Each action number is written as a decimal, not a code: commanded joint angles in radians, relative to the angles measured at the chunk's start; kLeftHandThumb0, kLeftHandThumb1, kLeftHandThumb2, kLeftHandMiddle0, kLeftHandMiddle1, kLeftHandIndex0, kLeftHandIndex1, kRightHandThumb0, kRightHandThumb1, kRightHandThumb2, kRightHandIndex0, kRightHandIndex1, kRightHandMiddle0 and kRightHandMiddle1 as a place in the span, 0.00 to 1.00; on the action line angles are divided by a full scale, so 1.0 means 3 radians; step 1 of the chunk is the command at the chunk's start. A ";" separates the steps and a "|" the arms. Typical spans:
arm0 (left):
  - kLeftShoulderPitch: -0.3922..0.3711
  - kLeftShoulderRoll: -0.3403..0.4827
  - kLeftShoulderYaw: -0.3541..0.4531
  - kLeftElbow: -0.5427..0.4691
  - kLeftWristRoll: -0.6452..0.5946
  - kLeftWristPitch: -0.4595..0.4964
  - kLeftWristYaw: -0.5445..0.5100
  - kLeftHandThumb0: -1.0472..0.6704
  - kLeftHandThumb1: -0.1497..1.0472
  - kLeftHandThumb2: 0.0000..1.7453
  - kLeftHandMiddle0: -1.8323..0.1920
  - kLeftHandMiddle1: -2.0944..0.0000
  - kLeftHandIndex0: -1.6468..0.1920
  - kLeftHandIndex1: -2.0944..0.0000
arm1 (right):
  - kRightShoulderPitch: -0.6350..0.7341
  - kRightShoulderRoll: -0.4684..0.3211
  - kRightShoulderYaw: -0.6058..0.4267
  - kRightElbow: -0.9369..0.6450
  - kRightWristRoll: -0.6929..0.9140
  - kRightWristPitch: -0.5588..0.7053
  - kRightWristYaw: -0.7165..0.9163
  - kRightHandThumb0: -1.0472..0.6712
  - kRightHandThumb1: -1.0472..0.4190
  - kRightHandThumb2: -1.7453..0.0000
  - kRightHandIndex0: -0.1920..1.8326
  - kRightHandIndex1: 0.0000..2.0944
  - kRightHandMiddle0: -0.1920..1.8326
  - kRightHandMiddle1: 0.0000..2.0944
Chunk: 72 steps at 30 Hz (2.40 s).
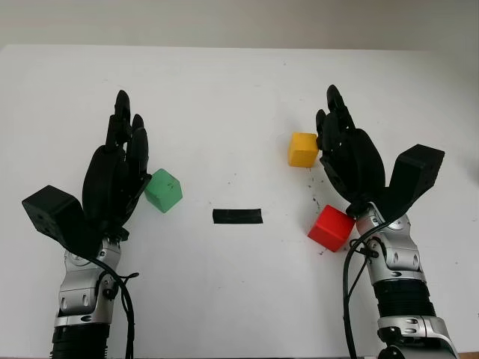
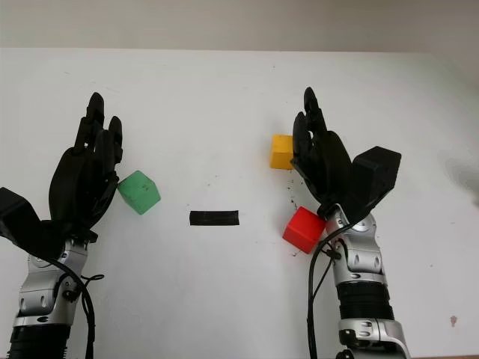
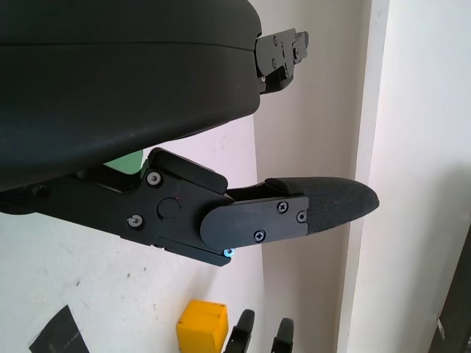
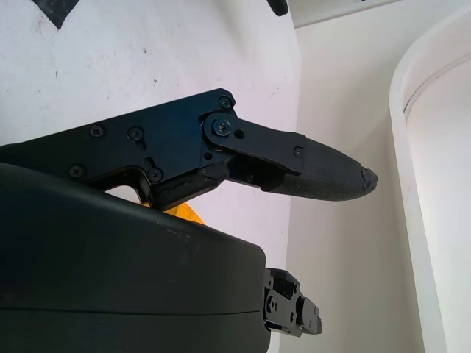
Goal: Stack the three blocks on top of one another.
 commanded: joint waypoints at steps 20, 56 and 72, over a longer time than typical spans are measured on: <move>-0.0014 0.0015 -0.0011 -0.0042 0.0005 -0.0008 -0.0024 0.17 1.00 0.32 1.00 1.00 1.00 1.00 | -0.0383 -0.1017 -0.0113 -0.0202 0.0052 -0.0178 0.1015 0.25 0.07 0.95 0.13 0.06 0.16 0.08; -0.0063 0.0034 -0.0052 -0.0115 0.0012 0.0148 0.0008 0.17 1.00 0.32 1.00 1.00 1.00 1.00 | -0.0672 -0.2621 0.0794 0.0016 -0.1895 -0.3319 0.1604 0.17 0.24 0.97 0.15 0.01 0.36 0.02; -0.0061 0.0035 -0.0031 -0.0107 -0.0018 0.0131 -0.0024 0.17 1.00 0.31 1.00 1.00 1.00 1.00 | -0.0189 -0.2582 0.0851 0.0278 -0.2322 -0.3677 0.0775 0.19 0.24 0.97 0.15 0.03 0.40 0.04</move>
